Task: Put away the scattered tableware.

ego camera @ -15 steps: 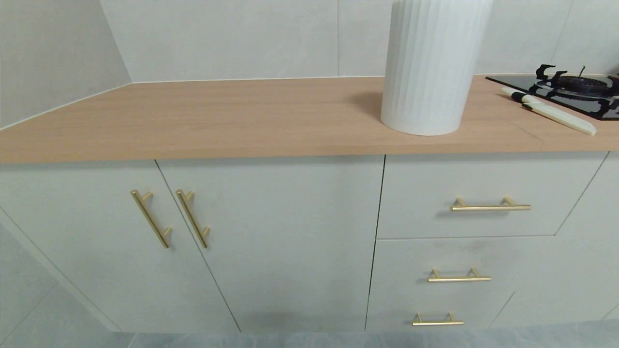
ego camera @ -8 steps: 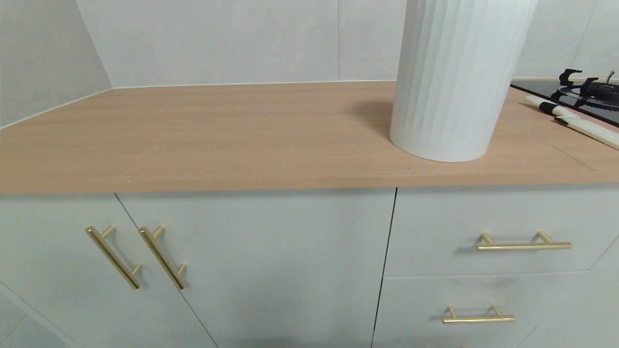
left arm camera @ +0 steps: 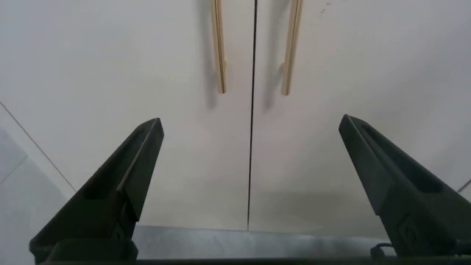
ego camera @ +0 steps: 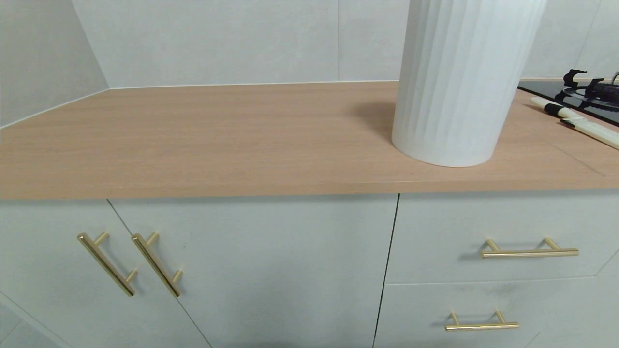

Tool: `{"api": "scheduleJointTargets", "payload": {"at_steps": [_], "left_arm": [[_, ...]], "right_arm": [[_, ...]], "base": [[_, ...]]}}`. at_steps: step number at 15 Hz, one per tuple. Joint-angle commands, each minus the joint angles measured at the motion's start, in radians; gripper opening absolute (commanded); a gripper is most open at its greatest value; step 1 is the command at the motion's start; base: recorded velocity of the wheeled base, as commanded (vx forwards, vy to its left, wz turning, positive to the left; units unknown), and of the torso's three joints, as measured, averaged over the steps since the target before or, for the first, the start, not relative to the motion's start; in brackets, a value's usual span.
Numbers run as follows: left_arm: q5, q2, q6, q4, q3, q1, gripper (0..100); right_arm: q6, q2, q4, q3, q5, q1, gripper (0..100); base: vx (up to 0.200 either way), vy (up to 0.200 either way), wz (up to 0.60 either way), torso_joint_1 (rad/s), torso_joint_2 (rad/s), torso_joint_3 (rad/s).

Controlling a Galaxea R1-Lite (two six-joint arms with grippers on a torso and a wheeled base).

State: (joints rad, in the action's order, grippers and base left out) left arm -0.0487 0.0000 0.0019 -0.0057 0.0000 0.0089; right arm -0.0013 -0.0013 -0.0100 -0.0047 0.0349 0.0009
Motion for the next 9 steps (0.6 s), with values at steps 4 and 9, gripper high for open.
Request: {"api": "scheduleJointTargets", "payload": {"at_steps": [4, 9], "left_arm": [[0.001, 0.0, 0.004, 0.0, 0.0, 0.0, 100], [0.001, 0.0, 0.001, 0.0, 0.0, 0.0, 100]], "right_arm": [[0.0, 0.001, -0.001, 0.0, 0.0, 0.001, 100], [0.0, 0.001, 0.001, 0.002, 0.0, 0.001, 100]], "base": [[0.0, -0.2, 0.0, 0.004, 0.0, 0.004], [0.0, -0.2, 0.0, 0.005, 0.0, 0.0]]}}
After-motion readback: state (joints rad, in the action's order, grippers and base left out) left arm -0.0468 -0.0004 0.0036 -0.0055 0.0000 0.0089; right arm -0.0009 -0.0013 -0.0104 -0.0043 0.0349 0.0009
